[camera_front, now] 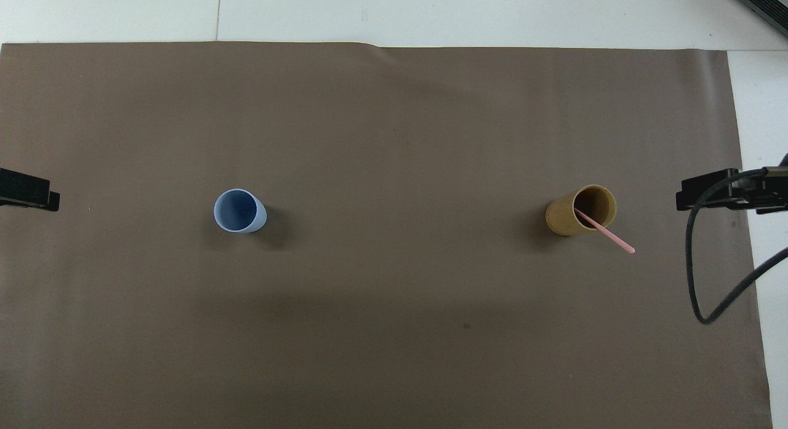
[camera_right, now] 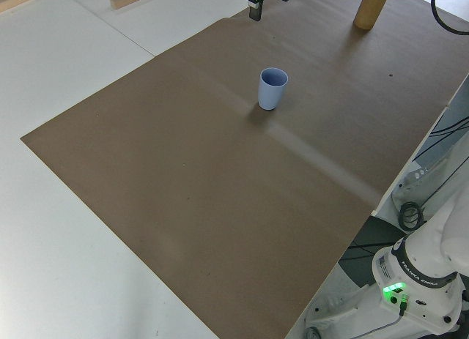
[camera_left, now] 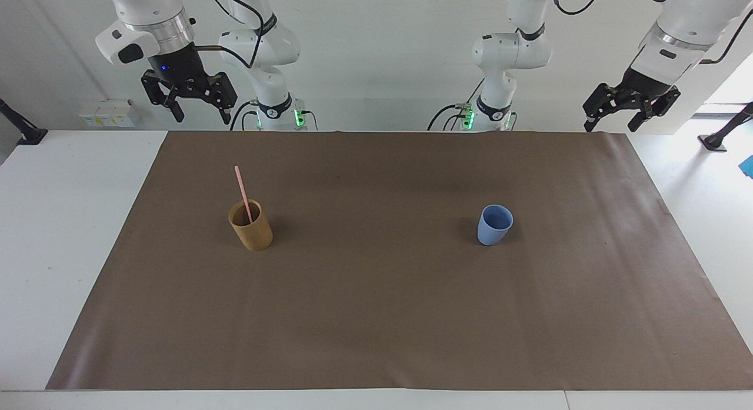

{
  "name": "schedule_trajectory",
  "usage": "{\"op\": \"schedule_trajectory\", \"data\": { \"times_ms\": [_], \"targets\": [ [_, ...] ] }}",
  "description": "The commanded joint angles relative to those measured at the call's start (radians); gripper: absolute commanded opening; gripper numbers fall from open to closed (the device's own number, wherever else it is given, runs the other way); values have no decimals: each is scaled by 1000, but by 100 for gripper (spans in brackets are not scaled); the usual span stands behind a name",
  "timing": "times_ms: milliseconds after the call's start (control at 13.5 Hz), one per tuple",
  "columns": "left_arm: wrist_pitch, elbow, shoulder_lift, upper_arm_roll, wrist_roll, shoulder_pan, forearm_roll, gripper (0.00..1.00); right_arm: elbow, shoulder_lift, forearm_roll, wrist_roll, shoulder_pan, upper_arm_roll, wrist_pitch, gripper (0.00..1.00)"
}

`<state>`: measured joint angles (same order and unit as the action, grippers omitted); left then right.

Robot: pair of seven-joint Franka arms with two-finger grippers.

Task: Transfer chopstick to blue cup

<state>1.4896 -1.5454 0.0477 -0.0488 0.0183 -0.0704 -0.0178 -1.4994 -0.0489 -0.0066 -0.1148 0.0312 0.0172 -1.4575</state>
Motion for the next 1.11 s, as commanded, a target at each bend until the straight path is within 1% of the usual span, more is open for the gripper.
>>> {"op": "schedule_trajectory", "data": {
  "times_ms": [0, 74, 223, 372, 520, 669, 818, 892, 1041],
  "targets": [
    [133, -151, 23, 0, -32, -29, -4, 100, -5, -6, 7, 14, -13, 4, 6, 100],
    [197, -216, 21, 0, -64, -58, -4, 100, -5, -6, 7, 14, -13, 4, 5, 100],
    [350, -361, 32, 1, -112, -77, -4, 100, -5, -6, 7, 15, -13, 4, 5, 100],
    [426, -448, 21, 1, -187, -114, -5, 100, -5, -6, 5, 14, -13, 4, 6, 100],
    [533, -534, 23, 1, -216, -129, -5, 100, -5, -6, 7, 14, -13, 4, 5, 100],
    [612, -573, -32, 1, -305, -166, -5, 100, -5, -6, 5, 14, -13, 4, 5, 100],
    [739, -614, -69, 1, -331, -183, -5, 100, -5, -6, 5, 14, -11, 4, 5, 100],
    [771, -622, -78, 1, -343, -183, -5, 100, -5, -6, 7, 14, -13, 4, 5, 100],
    [794, -619, -86, 1, -343, -183, -5, 100, -5, -6, 7, 14, -13, 4, 5, 100]
  ]
}}
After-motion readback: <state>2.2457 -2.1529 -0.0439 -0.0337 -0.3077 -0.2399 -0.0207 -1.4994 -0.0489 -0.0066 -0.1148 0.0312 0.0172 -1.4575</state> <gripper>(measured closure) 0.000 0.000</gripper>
